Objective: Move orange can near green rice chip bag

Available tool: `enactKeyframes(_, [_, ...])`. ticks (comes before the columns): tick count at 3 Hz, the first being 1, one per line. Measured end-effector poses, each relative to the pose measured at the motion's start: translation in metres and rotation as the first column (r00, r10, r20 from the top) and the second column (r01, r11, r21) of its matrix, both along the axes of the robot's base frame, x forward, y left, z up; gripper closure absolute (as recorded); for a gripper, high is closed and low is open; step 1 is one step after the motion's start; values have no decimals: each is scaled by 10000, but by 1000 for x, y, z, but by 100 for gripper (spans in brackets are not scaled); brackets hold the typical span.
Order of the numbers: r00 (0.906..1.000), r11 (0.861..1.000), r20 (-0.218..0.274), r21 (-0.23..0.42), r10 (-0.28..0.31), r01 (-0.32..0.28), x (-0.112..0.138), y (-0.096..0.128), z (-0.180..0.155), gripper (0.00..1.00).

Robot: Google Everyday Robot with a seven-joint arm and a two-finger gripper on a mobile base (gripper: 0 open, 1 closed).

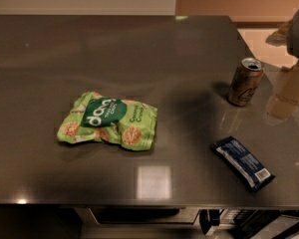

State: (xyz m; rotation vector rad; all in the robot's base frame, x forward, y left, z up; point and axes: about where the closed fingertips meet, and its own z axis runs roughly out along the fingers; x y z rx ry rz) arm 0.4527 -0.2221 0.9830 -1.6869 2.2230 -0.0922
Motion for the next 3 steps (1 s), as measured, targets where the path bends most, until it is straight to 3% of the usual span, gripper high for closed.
enactKeyframes(3, [9970,9880,317,1399,-699,648,81,-36,-21,0])
